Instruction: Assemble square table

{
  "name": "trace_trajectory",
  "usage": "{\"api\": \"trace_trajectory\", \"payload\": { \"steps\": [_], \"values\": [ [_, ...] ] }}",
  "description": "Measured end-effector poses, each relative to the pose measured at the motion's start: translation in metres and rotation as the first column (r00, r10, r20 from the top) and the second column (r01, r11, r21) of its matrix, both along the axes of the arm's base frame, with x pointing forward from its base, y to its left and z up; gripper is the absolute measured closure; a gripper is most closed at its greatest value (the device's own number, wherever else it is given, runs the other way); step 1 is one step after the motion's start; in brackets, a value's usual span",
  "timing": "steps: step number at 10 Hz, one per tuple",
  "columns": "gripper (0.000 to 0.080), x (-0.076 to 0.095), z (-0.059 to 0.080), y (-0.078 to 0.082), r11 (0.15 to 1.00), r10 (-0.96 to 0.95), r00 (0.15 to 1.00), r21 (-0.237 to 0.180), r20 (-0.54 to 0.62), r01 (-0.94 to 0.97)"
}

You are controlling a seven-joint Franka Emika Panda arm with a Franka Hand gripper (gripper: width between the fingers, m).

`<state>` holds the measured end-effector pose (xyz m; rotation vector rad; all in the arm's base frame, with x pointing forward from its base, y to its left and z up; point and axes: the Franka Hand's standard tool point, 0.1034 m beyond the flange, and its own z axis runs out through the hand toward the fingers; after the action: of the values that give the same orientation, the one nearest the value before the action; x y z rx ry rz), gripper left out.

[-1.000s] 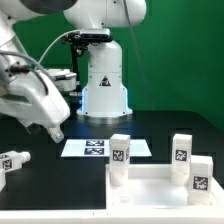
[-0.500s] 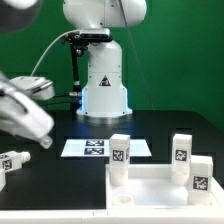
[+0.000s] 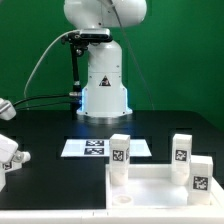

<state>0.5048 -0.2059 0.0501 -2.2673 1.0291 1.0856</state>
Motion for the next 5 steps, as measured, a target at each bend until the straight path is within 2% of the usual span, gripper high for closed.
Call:
{"api": "trace_trajectory", "payload": {
  "steps": [2, 3, 5],
  "values": [
    [0.0151, -0.017, -0.005, -0.020, 0.998, 0.042, 0.998, 0.048, 0.044, -0.044],
    [0.0151, -0.025, -0.009, -0.029, 0.997, 0.043, 0.997, 0.057, 0.061, -0.047],
    [0.0151, -0.041, -0.022, -0.033, 0.998, 0.010, 0.999, 0.063, 0.040, -0.013]
  ]
}}
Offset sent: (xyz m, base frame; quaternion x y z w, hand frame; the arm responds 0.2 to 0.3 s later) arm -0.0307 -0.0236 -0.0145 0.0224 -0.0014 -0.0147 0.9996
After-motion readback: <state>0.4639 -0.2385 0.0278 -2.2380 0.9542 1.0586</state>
